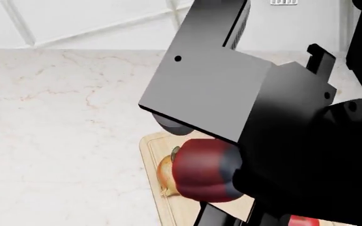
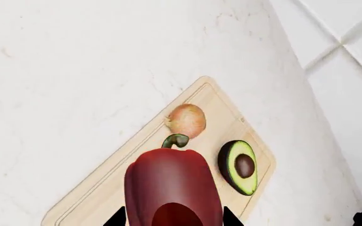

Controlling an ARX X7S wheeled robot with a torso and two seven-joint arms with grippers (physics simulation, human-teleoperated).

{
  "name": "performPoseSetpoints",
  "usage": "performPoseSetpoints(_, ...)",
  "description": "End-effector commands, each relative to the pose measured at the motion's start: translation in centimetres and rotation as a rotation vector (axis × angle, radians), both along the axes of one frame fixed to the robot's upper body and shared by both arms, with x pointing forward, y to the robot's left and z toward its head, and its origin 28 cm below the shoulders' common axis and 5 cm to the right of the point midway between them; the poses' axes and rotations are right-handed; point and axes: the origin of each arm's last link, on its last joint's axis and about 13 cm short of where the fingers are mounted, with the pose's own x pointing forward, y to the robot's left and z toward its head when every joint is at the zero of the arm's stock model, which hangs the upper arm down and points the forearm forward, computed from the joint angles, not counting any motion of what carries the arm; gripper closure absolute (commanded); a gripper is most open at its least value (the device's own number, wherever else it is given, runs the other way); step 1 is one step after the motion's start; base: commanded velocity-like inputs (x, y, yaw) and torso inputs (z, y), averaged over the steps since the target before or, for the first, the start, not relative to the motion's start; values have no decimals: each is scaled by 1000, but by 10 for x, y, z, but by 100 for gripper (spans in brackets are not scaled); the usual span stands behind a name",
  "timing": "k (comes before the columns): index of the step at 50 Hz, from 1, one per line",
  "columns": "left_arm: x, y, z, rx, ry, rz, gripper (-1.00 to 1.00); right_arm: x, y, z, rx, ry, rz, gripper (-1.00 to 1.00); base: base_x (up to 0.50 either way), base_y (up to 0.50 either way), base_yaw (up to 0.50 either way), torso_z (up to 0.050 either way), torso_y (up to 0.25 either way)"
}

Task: Place the avocado, onion, tomato and bell pepper on the cutting board.

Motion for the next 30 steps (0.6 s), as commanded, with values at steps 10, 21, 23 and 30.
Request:
performPoseSetpoints(10, -1, 2, 7, 13, -62, -18, -100, 26, 4, -19, -76, 75, 47, 100, 0, 0, 0, 0, 0)
performPoseSetpoints(21, 0, 2, 6, 11, -60, -13, -100, 32, 11, -34, -99, 130, 83, 100, 0, 0, 0, 0, 0)
performPoseSetpoints(23, -1, 2, 6, 11, -61, -13, -100, 34, 12, -37, -101, 133, 84, 100, 0, 0, 0, 0, 0)
performPoseSetpoints(30, -2, 2, 7, 12, -63, -12, -100, 39, 13, -47, -116, 155, 83, 100, 0, 0, 0, 0, 0)
